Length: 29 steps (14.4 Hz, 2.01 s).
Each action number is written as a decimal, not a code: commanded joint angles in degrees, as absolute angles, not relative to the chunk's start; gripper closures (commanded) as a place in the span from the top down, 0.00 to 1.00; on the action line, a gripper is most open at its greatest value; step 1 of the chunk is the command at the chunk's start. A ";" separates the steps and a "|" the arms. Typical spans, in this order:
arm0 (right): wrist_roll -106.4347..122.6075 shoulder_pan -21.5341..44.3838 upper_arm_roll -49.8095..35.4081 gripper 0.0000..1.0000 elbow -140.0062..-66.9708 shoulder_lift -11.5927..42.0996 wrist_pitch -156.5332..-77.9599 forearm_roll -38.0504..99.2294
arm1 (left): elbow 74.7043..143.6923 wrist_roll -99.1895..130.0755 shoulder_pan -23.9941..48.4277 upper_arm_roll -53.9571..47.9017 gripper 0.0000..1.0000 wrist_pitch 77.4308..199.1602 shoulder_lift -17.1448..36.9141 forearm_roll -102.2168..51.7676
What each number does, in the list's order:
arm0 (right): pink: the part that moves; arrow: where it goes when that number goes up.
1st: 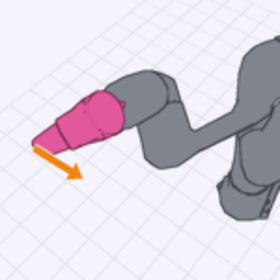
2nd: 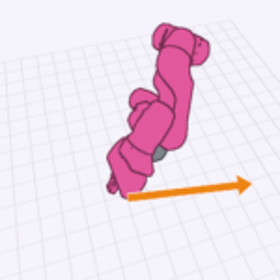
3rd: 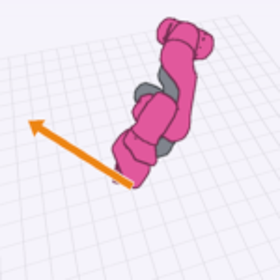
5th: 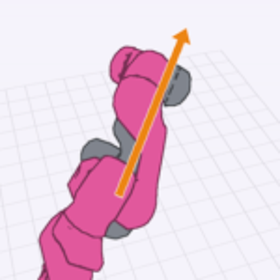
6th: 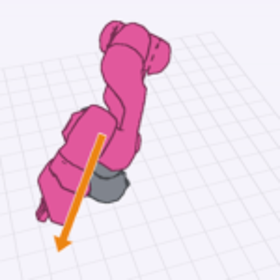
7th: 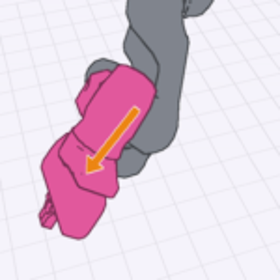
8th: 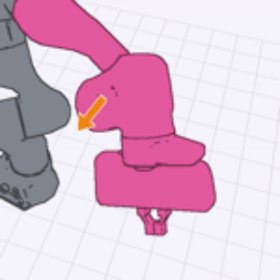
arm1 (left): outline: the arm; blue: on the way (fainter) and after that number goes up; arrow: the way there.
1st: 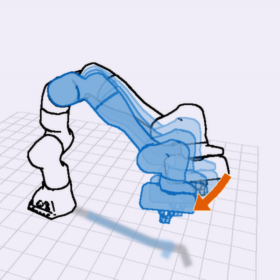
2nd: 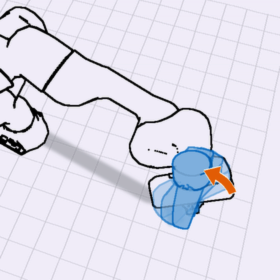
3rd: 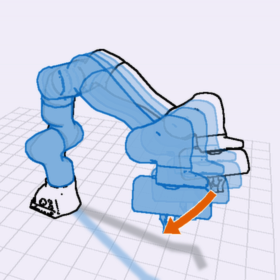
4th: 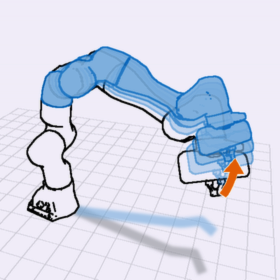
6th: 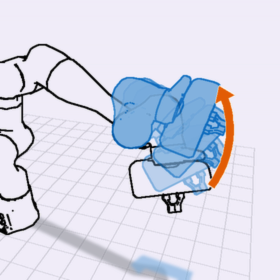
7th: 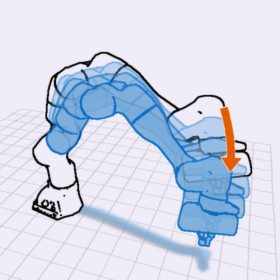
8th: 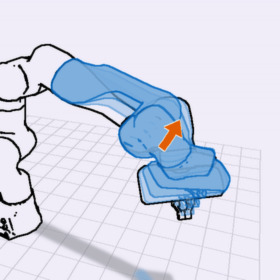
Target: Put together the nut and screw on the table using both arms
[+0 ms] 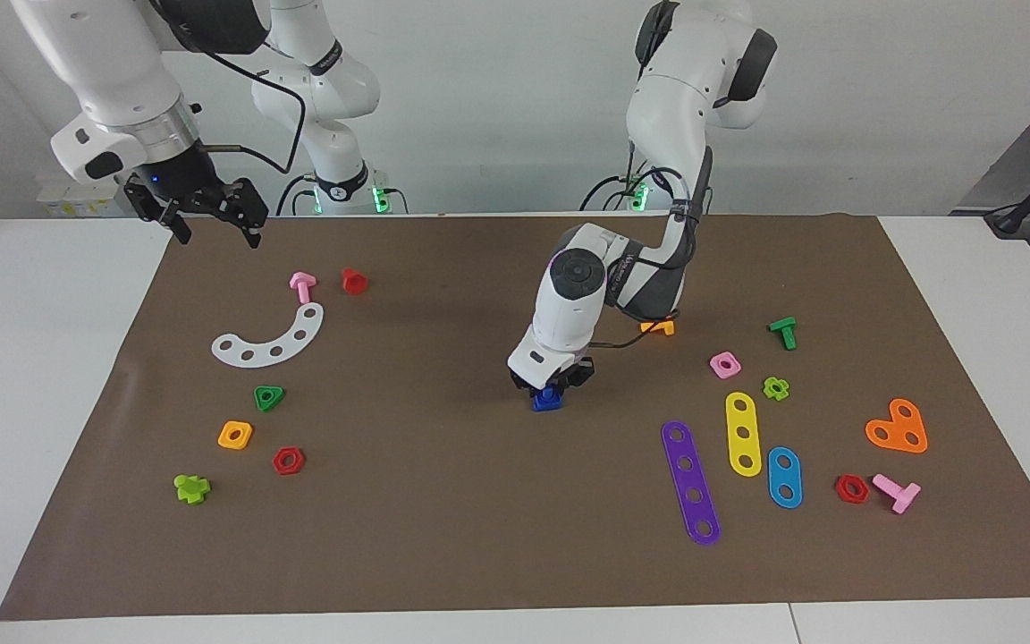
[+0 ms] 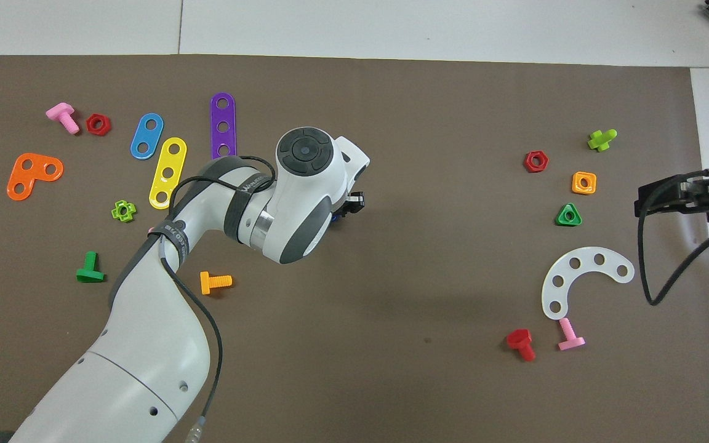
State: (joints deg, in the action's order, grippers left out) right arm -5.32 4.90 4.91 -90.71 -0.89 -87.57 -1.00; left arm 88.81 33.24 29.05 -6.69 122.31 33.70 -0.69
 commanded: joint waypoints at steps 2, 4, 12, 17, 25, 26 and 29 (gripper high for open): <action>-5.36 4.57 4.48 1.00 -92.11 -2.11 -87.89 -0.70 | 89.39 33.57 29.97 -5.98 0.50 123.75 33.49 1.31; -5.19 4.57 4.48 1.00 -92.20 -2.20 -87.80 -0.70 | 89.38 33.57 29.97 -5.98 0.61 123.92 33.57 1.93; -5.45 4.57 4.48 1.00 -92.55 -2.20 -88.07 -0.62 | 85.54 33.40 29.71 -5.98 1.00 120.25 34.88 3.25; -5.62 4.57 4.48 1.00 -92.46 -2.20 -88.07 -0.62 | 75.60 32.87 27.70 -5.80 1.00 111.28 36.04 2.99; -5.54 4.57 4.48 1.00 -92.46 -2.20 -87.98 -0.62 | 72.16 11.65 11.71 -6.51 1.00 98.10 25.50 -2.19; -5.62 4.57 4.48 1.00 -92.46 -2.20 -88.15 -0.62 | 73.81 8.12 9.78 -6.07 1.00 97.22 23.31 -2.28; -5.63 4.57 4.48 1.00 -92.64 -2.28 -88.24 -0.62 | 83.64 -3.91 1.96 -5.89 1.00 98.00 17.68 -1.93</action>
